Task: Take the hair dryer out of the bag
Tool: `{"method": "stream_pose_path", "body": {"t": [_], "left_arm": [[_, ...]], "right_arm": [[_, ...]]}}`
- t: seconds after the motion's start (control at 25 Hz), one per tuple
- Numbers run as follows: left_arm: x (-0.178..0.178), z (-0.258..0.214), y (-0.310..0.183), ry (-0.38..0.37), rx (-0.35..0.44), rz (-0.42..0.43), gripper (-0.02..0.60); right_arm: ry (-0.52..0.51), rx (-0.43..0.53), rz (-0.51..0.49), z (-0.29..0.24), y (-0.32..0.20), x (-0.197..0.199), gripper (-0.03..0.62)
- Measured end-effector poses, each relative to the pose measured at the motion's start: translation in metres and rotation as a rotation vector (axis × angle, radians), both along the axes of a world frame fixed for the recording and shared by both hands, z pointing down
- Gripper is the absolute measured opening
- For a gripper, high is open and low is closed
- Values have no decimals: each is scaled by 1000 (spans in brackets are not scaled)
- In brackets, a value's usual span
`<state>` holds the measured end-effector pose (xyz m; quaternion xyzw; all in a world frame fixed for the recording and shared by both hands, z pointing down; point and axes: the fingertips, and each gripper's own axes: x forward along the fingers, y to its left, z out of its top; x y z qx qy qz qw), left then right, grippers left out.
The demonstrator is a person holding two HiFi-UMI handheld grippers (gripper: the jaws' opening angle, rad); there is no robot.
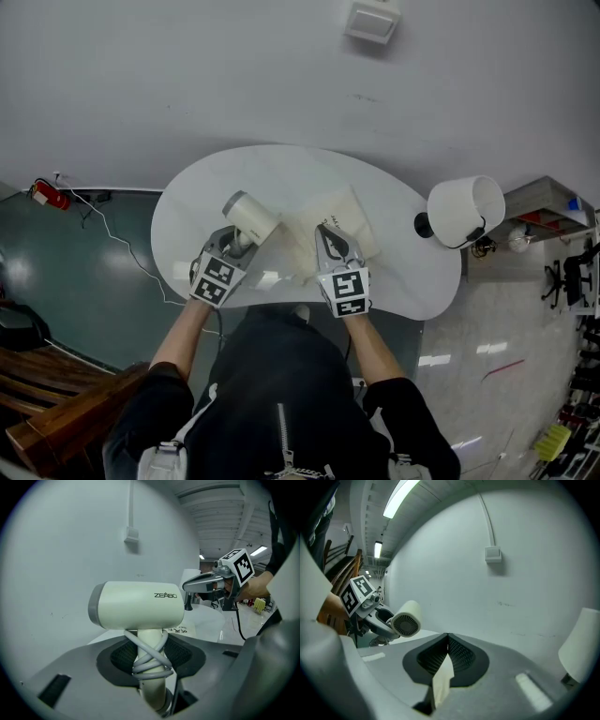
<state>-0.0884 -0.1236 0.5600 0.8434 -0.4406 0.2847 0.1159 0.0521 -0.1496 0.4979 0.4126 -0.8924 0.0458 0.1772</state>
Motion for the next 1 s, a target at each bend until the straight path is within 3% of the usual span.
{"method": "stream_pose_path", "body": {"t": [1.0], "left_arm": [[-20,-2,-1,3,-15,-8,179]], "right_arm": [[39,-21,-21,9,7,-14,3]]}}
